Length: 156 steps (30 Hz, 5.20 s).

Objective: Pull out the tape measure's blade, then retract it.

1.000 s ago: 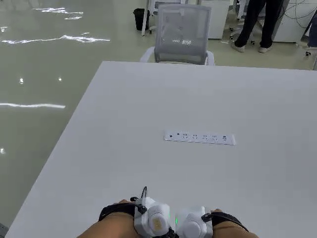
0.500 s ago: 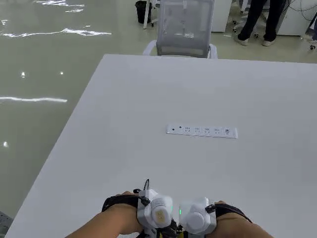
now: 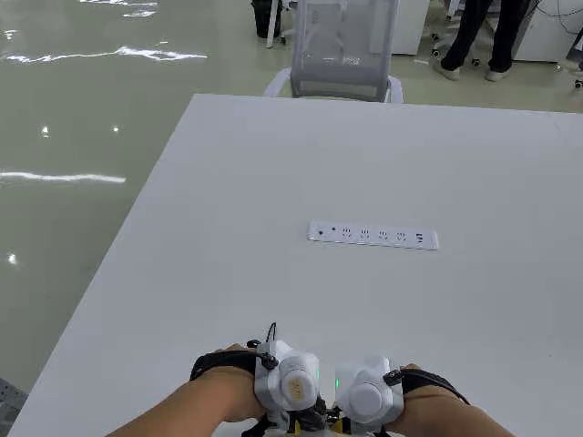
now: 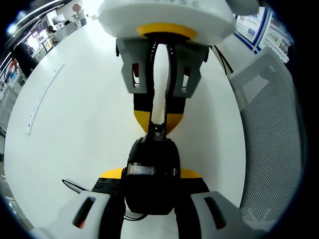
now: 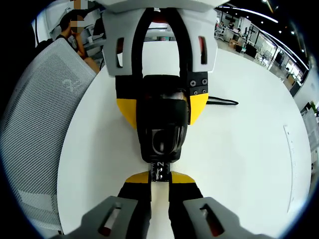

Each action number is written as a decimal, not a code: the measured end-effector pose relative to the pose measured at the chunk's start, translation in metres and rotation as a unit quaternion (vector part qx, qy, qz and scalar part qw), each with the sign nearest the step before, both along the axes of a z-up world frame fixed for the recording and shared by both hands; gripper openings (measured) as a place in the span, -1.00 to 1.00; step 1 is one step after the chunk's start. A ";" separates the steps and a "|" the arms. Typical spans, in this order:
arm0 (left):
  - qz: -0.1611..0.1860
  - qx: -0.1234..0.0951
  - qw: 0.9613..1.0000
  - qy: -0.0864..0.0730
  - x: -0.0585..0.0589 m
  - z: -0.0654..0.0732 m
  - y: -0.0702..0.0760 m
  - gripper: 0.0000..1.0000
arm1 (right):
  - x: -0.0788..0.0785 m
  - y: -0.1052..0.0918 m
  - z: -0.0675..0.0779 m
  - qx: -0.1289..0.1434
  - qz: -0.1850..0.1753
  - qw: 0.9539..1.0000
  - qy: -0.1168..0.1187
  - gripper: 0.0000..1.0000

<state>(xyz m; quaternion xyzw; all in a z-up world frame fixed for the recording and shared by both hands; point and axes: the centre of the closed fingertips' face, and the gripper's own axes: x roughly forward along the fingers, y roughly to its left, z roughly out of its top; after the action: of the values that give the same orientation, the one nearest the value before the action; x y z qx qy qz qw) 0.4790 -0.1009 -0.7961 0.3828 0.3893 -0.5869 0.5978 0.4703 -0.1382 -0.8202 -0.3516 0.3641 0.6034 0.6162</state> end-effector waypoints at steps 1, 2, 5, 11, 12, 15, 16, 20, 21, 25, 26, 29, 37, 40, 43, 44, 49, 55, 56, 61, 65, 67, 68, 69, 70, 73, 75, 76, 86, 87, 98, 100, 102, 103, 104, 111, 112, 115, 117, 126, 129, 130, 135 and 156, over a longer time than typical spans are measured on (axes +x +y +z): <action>0.000 0.000 1.000 0.000 0.000 0.000 0.000 -0.33 | 0.000 0.000 0.000 -0.001 0.000 1.000 0.000 -0.79; 0.000 0.001 1.000 -0.001 0.000 0.000 0.000 -0.33 | 0.000 -0.001 0.000 -0.002 -0.001 1.000 0.000 -0.79; 0.001 0.004 1.000 -0.001 0.000 0.000 0.000 -0.33 | 0.000 -0.002 0.000 -0.002 0.000 1.000 -0.001 -0.79; 0.003 0.005 1.000 0.000 0.001 -0.001 -0.001 -0.32 | 0.000 -0.004 0.000 -0.003 0.002 1.000 -0.001 -0.79; 0.003 0.005 1.000 -0.001 0.001 -0.001 -0.001 -0.32 | 0.000 -0.005 0.000 -0.003 0.002 1.000 -0.001 -0.79; 0.004 0.005 1.000 0.000 0.001 -0.001 -0.001 -0.32 | -0.001 -0.006 0.001 -0.004 0.001 1.000 0.001 -0.79; 0.004 0.005 1.000 0.000 0.001 -0.001 -0.001 -0.32 | -0.001 -0.006 0.001 -0.005 0.000 1.000 0.001 -0.79; 0.004 0.005 1.000 0.001 0.001 -0.001 -0.001 -0.32 | -0.001 -0.008 0.001 -0.006 -0.002 1.000 0.002 -0.79; 0.005 0.005 1.000 0.001 0.001 -0.001 -0.001 -0.32 | -0.001 -0.008 0.001 -0.006 -0.002 1.000 0.002 -0.79; 0.005 0.004 1.000 0.000 0.001 -0.001 -0.001 -0.32 | -0.001 -0.011 0.001 -0.005 -0.002 1.000 0.002 -0.79; 0.005 0.003 1.000 0.000 0.001 -0.001 -0.001 -0.32 | -0.001 -0.011 0.001 -0.006 -0.001 1.000 0.002 -0.79; 0.004 0.003 1.000 0.001 0.001 -0.001 -0.001 -0.32 | -0.001 -0.014 0.002 -0.008 -0.003 1.000 0.003 -0.78; 0.005 0.004 1.000 0.000 0.000 -0.001 -0.002 -0.32 | -0.002 -0.017 0.002 -0.010 0.001 1.000 0.000 -0.78; 0.006 0.004 1.000 0.001 0.000 -0.001 -0.002 -0.32 | -0.001 -0.018 0.001 -0.011 0.000 1.000 0.001 -0.78; 0.007 0.004 1.000 0.001 0.000 -0.001 -0.002 -0.32 | -0.002 -0.020 0.002 -0.011 -0.001 1.000 0.001 -0.78; 0.008 0.005 1.000 0.001 0.000 -0.001 -0.002 -0.32 | -0.002 -0.020 0.002 -0.012 -0.001 1.000 0.001 -0.78; 0.007 0.006 1.000 0.001 0.000 -0.001 -0.002 -0.32 | -0.002 -0.021 0.002 -0.014 -0.007 1.000 0.004 -0.78; 0.008 0.006 1.000 -0.004 -0.001 -0.001 -0.002 -0.32 | -0.002 -0.025 0.002 -0.017 -0.009 1.000 0.004 -0.78; 0.008 0.006 1.000 -0.004 -0.001 -0.001 -0.002 -0.32 | -0.002 -0.026 0.002 -0.018 -0.010 1.000 0.004 -0.78; 0.008 0.006 1.000 -0.003 0.000 -0.001 -0.002 -0.32 | -0.002 -0.029 0.002 -0.019 -0.014 1.000 0.004 -0.78; 0.009 0.006 1.000 -0.003 0.000 -0.001 -0.002 -0.32 | -0.002 -0.031 0.002 -0.020 -0.016 1.000 0.004 -0.78; 0.009 0.006 1.000 -0.002 0.000 -0.001 -0.002 -0.32 | -0.002 -0.032 0.001 -0.020 -0.016 1.000 0.004 -0.77; 0.008 0.006 1.000 -0.002 0.000 -0.001 -0.002 -0.32 | -0.002 -0.032 0.001 -0.020 -0.016 1.000 0.004 -0.77; 0.008 0.006 1.000 -0.002 0.000 -0.001 -0.002 -0.32 | -0.002 -0.033 0.001 -0.020 -0.018 1.000 0.004 -0.77; 0.008 0.006 1.000 -0.002 0.000 -0.001 -0.002 -0.32 | -0.002 -0.033 0.001 -0.020 -0.018 1.000 0.004 -0.77; 0.008 0.006 1.000 -0.002 0.000 -0.001 -0.002 -0.32 | -0.002 -0.035 0.001 -0.020 -0.020 1.000 0.005 -0.78; 0.008 0.006 1.000 -0.002 0.000 -0.001 -0.002 -0.32 | -0.002 -0.036 0.001 -0.021 -0.021 1.000 0.005 -0.78; 0.008 0.006 1.000 -0.002 0.000 -0.001 -0.002 -0.32 | -0.002 -0.036 0.001 -0.021 -0.021 1.000 0.005 -0.78; 0.009 0.007 1.000 -0.004 0.000 -0.002 -0.001 -0.32 | -0.003 -0.042 0.001 -0.028 -0.024 0.999 0.006 -0.77; 0.009 0.007 1.000 -0.004 0.001 -0.002 -0.001 -0.32 | -0.003 -0.043 0.001 -0.029 -0.025 0.999 0.006 -0.77; 0.011 0.005 1.000 -0.009 0.001 -0.001 -0.001 -0.32 | -0.004 -0.049 0.001 -0.033 -0.026 0.999 0.005 -0.77; 0.010 0.005 1.000 -0.009 0.001 -0.002 -0.001 -0.32 | -0.005 -0.050 0.001 -0.035 -0.025 0.999 0.005 -0.77; 0.010 0.006 1.000 -0.008 0.001 -0.002 -0.001 -0.32 | -0.004 -0.051 0.001 -0.035 -0.026 0.999 0.006 -0.77; 0.010 0.005 1.000 -0.008 0.001 -0.002 -0.001 -0.32 | -0.004 -0.051 0.001 -0.035 -0.026 0.999 0.006 -0.77; 0.011 0.005 1.000 -0.008 0.001 -0.001 -0.001 -0.32 | -0.005 -0.052 0.001 -0.036 -0.027 0.999 0.006 -0.77; 0.011 0.005 1.000 -0.008 0.000 -0.001 -0.001 -0.32 | -0.005 -0.057 0.001 -0.041 -0.029 0.999 0.005 -0.77; 0.011 0.004 1.000 -0.008 0.000 -0.001 -0.001 -0.32 | -0.005 -0.058 0.001 -0.041 -0.030 0.999 0.005 -0.77; 0.011 0.004 1.000 -0.007 0.000 -0.001 -0.001 -0.32 | -0.005 -0.061 0.002 -0.042 -0.031 0.999 0.005 -0.77; 0.011 0.004 1.000 -0.007 0.000 -0.001 -0.001 -0.32 | -0.005 -0.062 0.002 -0.043 -0.033 0.999 0.006 -0.77; 0.011 0.004 1.000 -0.008 0.001 -0.001 -0.001 -0.32 | -0.006 -0.066 0.002 -0.044 -0.033 0.998 0.006 -0.77; 0.011 0.004 1.000 -0.008 0.001 -0.001 -0.001 -0.32 | -0.006 -0.068 0.002 -0.045 -0.035 0.998 0.006 -0.77; 0.011 0.004 1.000 -0.009 0.001 -0.001 -0.001 -0.32 | -0.006 -0.068 0.002 -0.045 -0.035 0.998 0.006 -0.77; 0.012 0.004 1.000 -0.009 0.001 -0.001 -0.001 -0.32 | -0.006 -0.072 0.002 -0.045 -0.037 0.998 0.005 -0.77; 0.012 0.004 1.000 -0.010 0.001 -0.002 -0.002 -0.32 | -0.007 -0.083 0.002 -0.052 -0.040 0.998 0.005 -0.77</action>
<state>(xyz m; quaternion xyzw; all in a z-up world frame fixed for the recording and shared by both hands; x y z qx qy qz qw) 0.4802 -0.1025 -0.7977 0.3858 0.3904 -0.5742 0.6075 0.4628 -0.2209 -0.8185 -0.3650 0.4117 0.5608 0.6187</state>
